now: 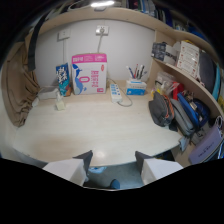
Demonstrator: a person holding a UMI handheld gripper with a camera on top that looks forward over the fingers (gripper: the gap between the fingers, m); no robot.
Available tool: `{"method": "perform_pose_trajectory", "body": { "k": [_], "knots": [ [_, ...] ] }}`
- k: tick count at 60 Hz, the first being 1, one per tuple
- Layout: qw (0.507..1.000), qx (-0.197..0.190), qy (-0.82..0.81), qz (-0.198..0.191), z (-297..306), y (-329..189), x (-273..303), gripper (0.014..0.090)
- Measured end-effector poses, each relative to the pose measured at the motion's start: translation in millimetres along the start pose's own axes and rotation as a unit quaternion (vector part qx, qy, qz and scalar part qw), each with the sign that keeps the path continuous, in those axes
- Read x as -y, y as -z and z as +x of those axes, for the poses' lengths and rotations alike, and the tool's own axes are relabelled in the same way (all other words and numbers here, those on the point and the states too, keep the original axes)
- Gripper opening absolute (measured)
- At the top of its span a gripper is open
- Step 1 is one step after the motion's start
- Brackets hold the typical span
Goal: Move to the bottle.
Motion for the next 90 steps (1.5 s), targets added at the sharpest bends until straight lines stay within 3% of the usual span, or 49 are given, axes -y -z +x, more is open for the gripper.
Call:
{"method": "perform_pose_trajectory", "body": {
  "k": [17,33,47,66,90],
  "knots": [
    [0.999,0.026,0.014,0.014,-43,-6,7,0.0867],
    [0.995,0.086,0.040,0.027,-137,-27,10,0.0863],
    [0.987,0.130,0.059,0.068,-221,-66,46,0.0872],
    [0.983,0.128,0.074,0.112,-271,-159,104,0.0872],
    [0.984,0.116,0.073,0.116,-295,-240,139,0.0873]
  ]
}}
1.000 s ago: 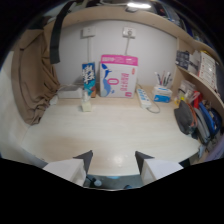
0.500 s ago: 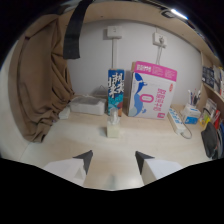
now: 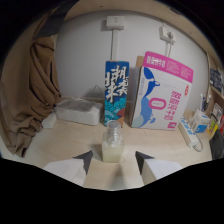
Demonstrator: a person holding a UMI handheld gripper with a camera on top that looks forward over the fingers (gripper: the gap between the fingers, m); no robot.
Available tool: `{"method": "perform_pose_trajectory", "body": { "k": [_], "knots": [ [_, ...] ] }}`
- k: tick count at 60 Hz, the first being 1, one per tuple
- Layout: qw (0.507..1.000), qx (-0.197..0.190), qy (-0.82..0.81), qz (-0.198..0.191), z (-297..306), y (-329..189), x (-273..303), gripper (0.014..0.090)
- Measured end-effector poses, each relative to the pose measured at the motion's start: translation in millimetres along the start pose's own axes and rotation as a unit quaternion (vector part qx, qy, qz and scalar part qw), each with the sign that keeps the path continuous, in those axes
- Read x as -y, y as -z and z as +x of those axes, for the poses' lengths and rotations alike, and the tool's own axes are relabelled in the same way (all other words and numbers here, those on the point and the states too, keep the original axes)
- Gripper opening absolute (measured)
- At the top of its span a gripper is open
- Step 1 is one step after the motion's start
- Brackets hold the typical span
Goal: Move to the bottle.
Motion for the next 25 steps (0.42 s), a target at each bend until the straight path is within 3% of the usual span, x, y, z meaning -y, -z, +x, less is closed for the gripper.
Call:
{"method": "perform_pose_trajectory", "body": {
  "k": [18,21,25],
  "knots": [
    [1.000,-0.003,-0.009,-0.008,0.1,-6.7,-4.4,0.0870],
    [1.000,-0.004,-0.012,-0.009,0.4,-6.6,-4.9,0.0897],
    [1.000,-0.005,-0.015,-0.007,0.7,-6.2,-4.0,0.0872]
  ]
}}
